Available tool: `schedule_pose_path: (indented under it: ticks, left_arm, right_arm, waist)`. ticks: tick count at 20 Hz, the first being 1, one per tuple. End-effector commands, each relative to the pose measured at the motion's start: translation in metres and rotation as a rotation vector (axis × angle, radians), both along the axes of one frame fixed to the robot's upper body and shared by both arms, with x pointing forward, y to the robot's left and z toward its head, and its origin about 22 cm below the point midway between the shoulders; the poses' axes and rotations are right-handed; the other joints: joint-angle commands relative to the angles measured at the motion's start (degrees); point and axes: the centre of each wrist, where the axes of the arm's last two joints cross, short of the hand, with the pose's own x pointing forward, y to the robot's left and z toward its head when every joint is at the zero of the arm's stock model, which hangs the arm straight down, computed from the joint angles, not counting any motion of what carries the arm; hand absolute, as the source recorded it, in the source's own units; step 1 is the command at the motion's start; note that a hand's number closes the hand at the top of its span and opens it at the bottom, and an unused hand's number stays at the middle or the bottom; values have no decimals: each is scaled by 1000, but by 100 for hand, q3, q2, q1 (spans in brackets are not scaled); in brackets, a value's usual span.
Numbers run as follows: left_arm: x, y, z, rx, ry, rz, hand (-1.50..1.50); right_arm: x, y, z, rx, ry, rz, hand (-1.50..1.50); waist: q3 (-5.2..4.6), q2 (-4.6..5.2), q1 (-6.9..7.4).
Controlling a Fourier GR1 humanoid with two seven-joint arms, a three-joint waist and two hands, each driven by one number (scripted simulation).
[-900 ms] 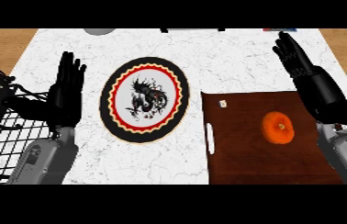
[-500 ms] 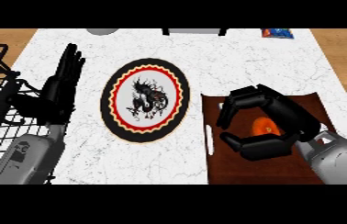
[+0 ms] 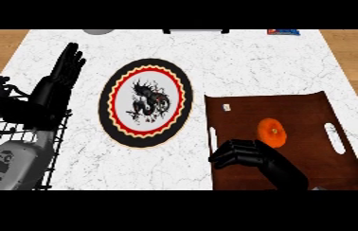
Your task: Pick the squash from the tray and place it in the plate
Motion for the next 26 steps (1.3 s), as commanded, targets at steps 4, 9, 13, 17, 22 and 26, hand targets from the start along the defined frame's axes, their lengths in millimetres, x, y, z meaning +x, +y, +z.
schedule_pose_path:
  ticks: [4,9,13,17,22,26]
  left_arm:
    - [-3,19,28,52,0,5,0]
    - [-6,24,19,49,2,0,0]
    - [-3,18,12,55,5,17,0]
    - [-3,10,14,49,-2,5,0]
    - [0,11,17,54,-4,-15,0]
    - [-8,19,11,59,-21,-46,0]
  right_arm:
    - [-12,-40,27,136,-133,-20,-150]
    - [6,-68,90,-136,-260,-120,-150]
    - [12,-79,126,-468,-250,-183,-150]
    - [14,-83,160,-774,-222,-225,-150]
    - [0,-76,156,-1039,-127,-145,-150]
    - [5,-52,163,-1097,-100,-155,-150]
  waist:
    - [2,-1,-30]
    - [-12,-23,-82]
    - [-26,-7,-91]
    - [-29,13,-4]
    - [-12,30,29]
    - [-11,39,137]
